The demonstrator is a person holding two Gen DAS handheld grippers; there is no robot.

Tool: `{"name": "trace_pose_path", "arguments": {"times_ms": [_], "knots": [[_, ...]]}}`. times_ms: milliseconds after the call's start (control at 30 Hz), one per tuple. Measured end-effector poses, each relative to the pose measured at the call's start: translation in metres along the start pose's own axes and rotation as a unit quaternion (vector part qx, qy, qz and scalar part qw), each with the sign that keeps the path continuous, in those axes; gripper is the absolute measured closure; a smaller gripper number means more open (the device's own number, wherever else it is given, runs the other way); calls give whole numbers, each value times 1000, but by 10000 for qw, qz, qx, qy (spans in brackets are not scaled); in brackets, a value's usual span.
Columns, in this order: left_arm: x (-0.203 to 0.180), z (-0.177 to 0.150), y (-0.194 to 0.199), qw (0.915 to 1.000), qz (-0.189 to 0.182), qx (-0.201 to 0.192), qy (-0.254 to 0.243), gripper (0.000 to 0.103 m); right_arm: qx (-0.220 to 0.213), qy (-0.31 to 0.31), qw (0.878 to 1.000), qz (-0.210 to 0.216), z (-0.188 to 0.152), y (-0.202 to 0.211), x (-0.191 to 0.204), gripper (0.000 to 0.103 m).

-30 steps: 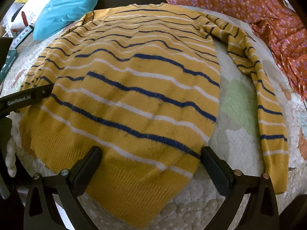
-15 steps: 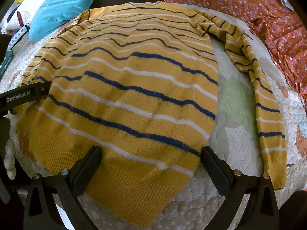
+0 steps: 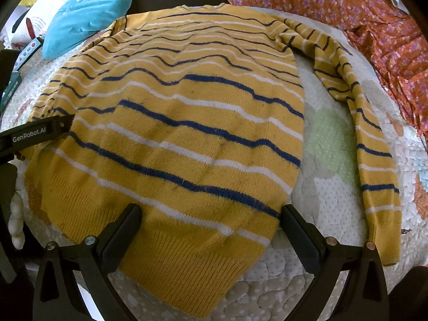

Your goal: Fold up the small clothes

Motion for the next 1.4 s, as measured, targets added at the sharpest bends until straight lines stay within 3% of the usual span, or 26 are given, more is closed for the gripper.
{"name": "trace_pose_path", "arguments": {"times_ms": [433, 533, 767, 967, 1100, 1300, 1400], "knots": [[-3, -3, 3, 9999, 42, -106, -19, 0, 383, 202, 9989, 184, 8, -1, 0, 0], [-3, -4, 4, 9999, 34, -109, -26, 0, 519, 93, 9980, 342, 13, 5, -10, 4], [-3, -4, 4, 9999, 40, -109, -16, 0, 494, -581, 9957, 524, 30, 31, -72, 14], [-4, -4, 4, 9999, 73, -94, 13, 0, 129, -1431, 9896, 34, 48, 54, -167, 15], [-5, -4, 5, 9999, 73, -96, 11, 0, 95, -1662, 9858, -203, 49, 55, -199, 19], [-3, -2, 6, 10000, 6, 22, 30, 0, 201, -910, 9957, 10, 46, 43, -166, 22], [3, 0, 17, 9996, -178, 65, 209, 2, 229, -333, 9985, -358, 37, 30, -151, 22]]}}
Point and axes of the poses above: each gripper's, at about its wrist camera, not at the fingertips, and y roughly against the way its jaws point, x to its left, z to its top, the point moved 4 cm from there along -y, roughly the way its jaws point, and after that the axes turned 10 degrees about -y, right-handed, at the moved point
